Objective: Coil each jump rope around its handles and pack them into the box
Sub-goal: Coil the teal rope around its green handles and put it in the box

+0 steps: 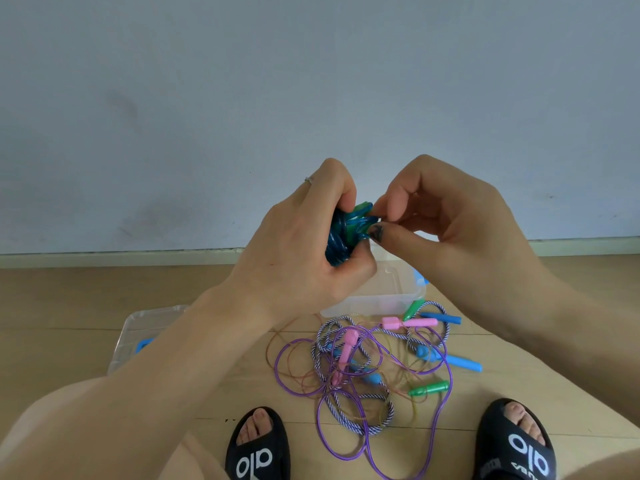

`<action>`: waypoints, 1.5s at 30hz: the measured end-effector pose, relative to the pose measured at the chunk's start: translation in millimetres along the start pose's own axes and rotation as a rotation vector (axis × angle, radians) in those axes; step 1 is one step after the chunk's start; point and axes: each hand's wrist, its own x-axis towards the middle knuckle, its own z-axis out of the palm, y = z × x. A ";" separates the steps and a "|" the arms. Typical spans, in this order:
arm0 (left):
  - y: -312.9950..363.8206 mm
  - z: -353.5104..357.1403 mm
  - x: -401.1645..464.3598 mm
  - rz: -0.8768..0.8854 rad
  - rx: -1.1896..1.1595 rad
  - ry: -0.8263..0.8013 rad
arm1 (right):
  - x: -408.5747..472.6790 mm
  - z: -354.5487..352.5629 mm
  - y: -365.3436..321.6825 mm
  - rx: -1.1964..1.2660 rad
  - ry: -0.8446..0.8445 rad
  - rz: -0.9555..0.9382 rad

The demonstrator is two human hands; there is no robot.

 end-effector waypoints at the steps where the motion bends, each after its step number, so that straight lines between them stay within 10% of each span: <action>1: -0.4 -0.3 0.2 0.002 0.007 -0.003 | -0.3 0.9 -0.3 -0.012 0.006 -0.007; 23: 1.3 -3.7 0.4 0.012 -0.042 -0.068 | 5.9 -18.2 -7.7 -0.093 -0.244 -0.073; 45: 2.4 -5.9 0.3 0.047 0.032 -0.082 | 8.5 -16.7 -9.8 0.057 -0.141 0.082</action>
